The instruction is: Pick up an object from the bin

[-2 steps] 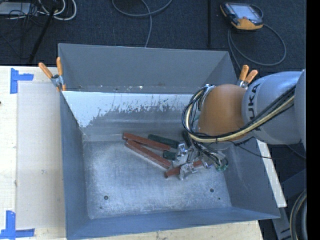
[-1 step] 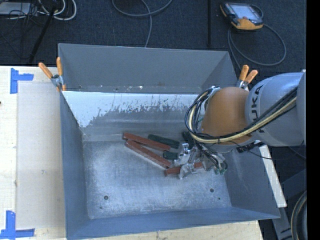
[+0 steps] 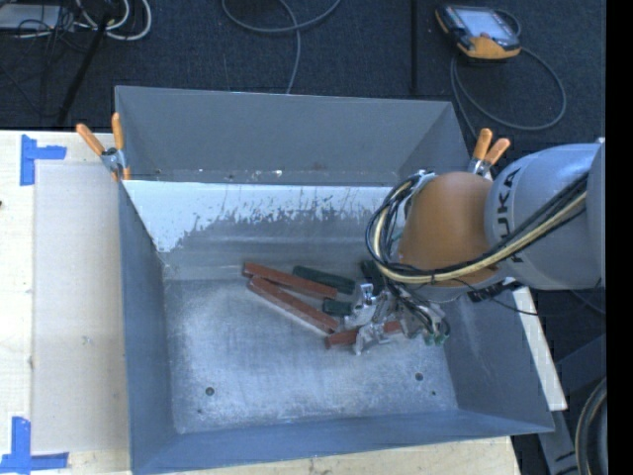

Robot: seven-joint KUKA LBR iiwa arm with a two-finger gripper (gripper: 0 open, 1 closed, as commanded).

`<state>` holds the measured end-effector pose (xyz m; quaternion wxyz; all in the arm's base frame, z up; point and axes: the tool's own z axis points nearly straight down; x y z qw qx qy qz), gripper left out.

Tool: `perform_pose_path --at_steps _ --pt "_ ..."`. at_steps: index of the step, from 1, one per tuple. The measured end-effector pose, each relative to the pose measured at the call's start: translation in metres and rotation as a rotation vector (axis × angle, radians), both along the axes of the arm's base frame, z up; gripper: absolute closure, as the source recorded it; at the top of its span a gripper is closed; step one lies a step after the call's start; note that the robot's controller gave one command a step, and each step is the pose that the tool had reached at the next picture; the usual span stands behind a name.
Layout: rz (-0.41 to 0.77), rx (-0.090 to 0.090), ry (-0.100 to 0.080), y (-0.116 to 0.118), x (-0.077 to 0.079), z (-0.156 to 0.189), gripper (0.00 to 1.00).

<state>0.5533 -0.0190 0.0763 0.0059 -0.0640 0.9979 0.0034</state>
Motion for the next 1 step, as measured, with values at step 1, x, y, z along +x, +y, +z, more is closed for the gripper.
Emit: perform_pose_path --at_steps 1 --pt "0.001 -0.001 0.003 0.0001 -0.0008 0.0033 1.0"
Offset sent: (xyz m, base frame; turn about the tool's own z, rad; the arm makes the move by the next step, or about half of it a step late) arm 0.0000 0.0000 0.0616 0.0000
